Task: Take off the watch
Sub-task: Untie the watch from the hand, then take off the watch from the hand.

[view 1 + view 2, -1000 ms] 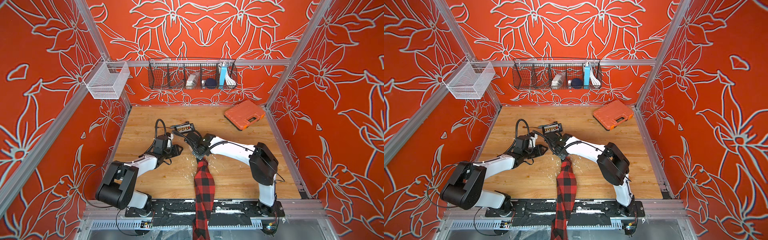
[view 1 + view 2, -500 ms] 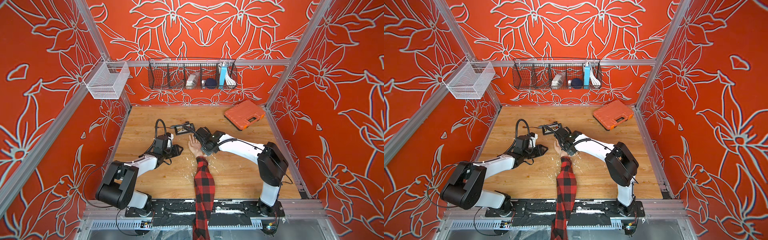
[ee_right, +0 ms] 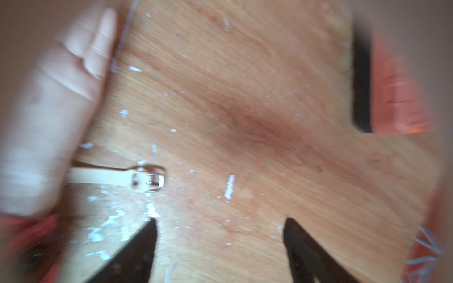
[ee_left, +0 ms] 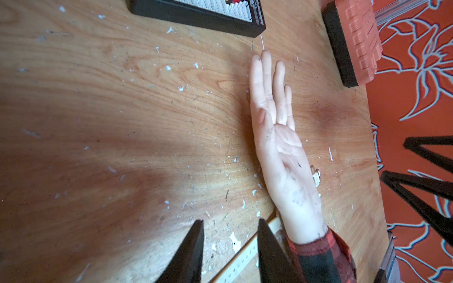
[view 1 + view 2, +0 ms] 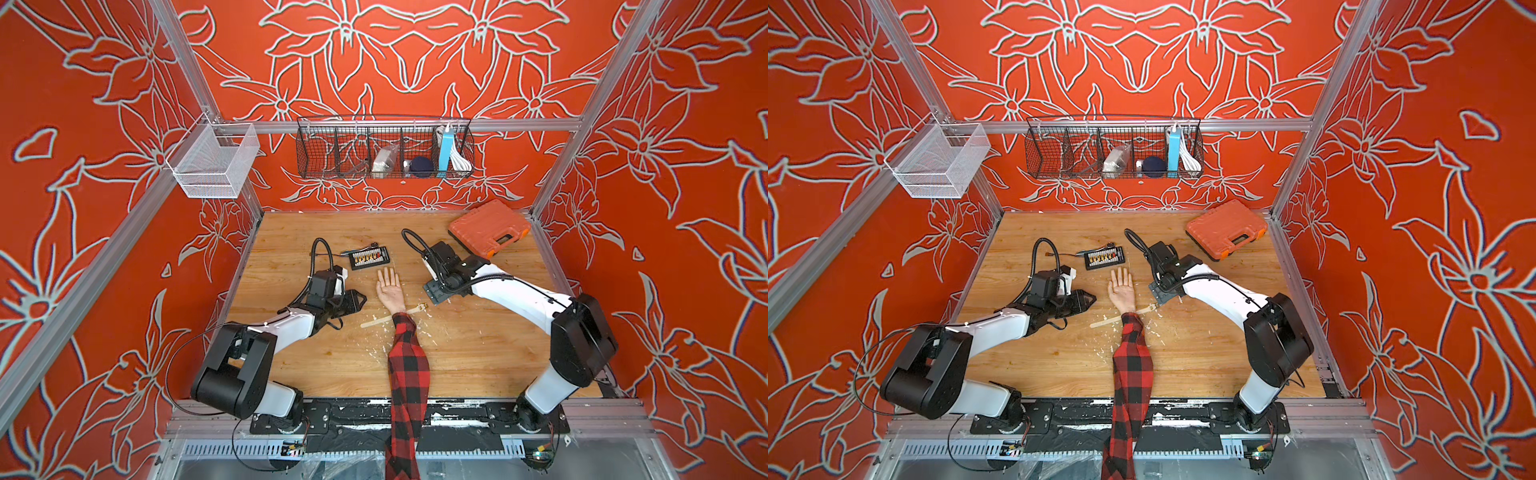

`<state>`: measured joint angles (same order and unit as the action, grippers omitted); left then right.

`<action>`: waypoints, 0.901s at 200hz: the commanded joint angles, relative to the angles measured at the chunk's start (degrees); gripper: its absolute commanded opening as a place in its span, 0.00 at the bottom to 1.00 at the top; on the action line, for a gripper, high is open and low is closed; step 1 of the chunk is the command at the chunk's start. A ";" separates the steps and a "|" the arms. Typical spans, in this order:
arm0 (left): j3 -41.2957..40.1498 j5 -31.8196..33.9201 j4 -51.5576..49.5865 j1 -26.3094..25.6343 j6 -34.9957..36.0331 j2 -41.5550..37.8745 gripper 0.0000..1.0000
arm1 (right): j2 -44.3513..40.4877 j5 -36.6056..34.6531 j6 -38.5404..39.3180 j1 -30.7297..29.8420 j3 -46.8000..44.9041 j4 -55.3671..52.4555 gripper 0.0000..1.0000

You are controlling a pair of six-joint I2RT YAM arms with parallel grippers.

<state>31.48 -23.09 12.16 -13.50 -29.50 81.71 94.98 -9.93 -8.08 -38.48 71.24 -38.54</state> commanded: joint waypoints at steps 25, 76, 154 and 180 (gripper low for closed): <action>1.13 -0.97 -1.37 0.31 0.64 -1.22 0.36 | 2.09 11.94 -7.10 0.02 1.68 -2.13 0.63; 1.20 -1.45 -1.08 0.27 0.45 -1.11 0.36 | 7.57 16.05 -13.14 0.07 3.14 -1.41 0.57; 0.75 -1.43 -0.91 0.31 0.34 -1.43 0.37 | 14.92 10.58 -13.19 -0.52 5.09 -1.79 0.52; 0.71 -1.73 -0.96 0.29 0.24 -1.47 0.37 | 16.45 10.90 -13.02 -1.10 5.82 -1.60 0.49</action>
<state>31.51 -24.03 11.62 -13.50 -29.45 81.58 109.60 2.37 -20.23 -38.87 74.94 -39.31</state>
